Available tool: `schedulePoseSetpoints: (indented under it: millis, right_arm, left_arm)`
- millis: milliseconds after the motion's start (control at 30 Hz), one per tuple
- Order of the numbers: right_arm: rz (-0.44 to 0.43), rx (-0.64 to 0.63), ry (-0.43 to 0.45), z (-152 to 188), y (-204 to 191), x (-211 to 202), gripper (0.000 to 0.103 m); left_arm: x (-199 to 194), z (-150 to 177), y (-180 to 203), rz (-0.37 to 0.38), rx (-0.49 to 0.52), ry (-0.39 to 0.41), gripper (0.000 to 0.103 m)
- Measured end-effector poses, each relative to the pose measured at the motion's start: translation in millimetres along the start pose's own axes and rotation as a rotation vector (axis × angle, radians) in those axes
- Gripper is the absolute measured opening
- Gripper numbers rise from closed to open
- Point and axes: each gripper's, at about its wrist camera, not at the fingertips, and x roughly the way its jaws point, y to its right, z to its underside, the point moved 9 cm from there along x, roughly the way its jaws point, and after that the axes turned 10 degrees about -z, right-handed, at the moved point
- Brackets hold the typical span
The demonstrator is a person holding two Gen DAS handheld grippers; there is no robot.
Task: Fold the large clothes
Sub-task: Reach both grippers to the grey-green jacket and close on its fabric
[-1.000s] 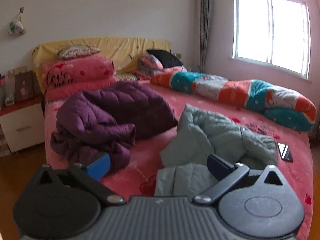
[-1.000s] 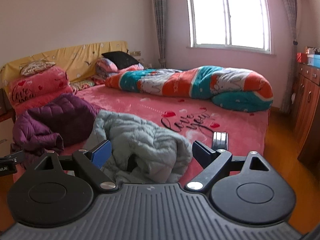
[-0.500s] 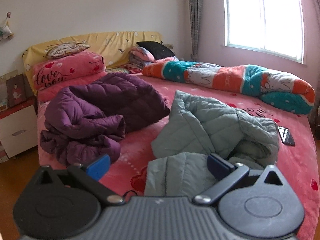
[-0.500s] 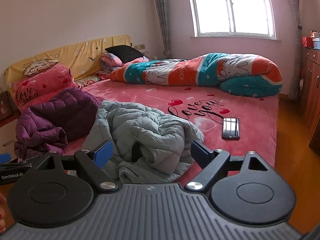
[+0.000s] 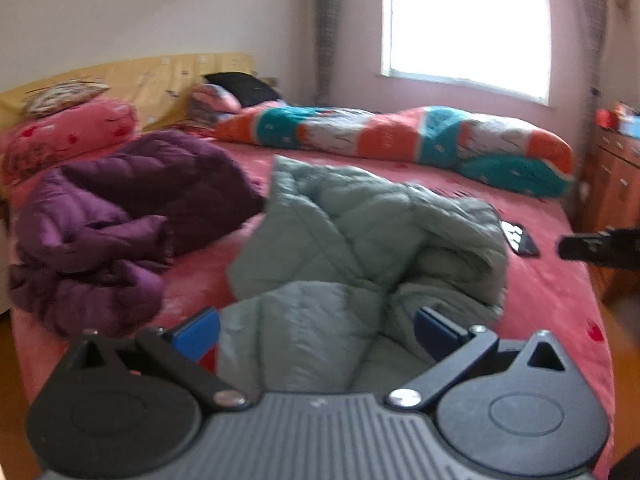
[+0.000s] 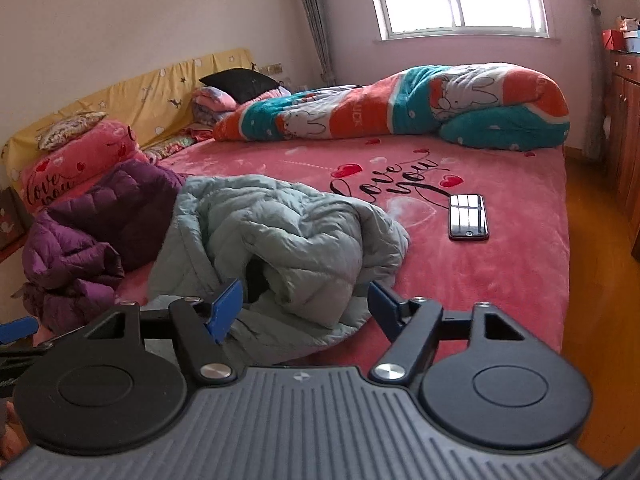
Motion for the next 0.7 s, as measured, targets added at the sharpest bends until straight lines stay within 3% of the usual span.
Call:
schedulePoseSetpoints:
  millis: [67, 133, 400, 500, 700]
  right_arm:
    - [0.007, 0.0, -0.013, 4, 6, 11, 0.09]
    - [0.006, 0.003, -0.033, 9, 12, 22, 0.103]
    - [-0.082, 0.082, -0.128, 38, 18, 67, 0.102]
    - [-0.134, 0.101, -0.175, 52, 8, 83, 0.102]
    - [-0.221, 0.096, -0.243, 68, -15, 110, 0.102]
  left_arm:
    - [7, 4, 13, 0.034, 0.033, -0.001, 0.103]
    - [14, 8, 26, 0.058, 0.063, 0.001, 0.103]
    - [60, 13, 20, 0.014, 0.159, 0.02, 0.102]
    - [78, 18, 25, 0.023, 0.254, 0.012, 0.102]
    - [115, 38, 31, 0.036, 0.311, -0.081, 0.094]
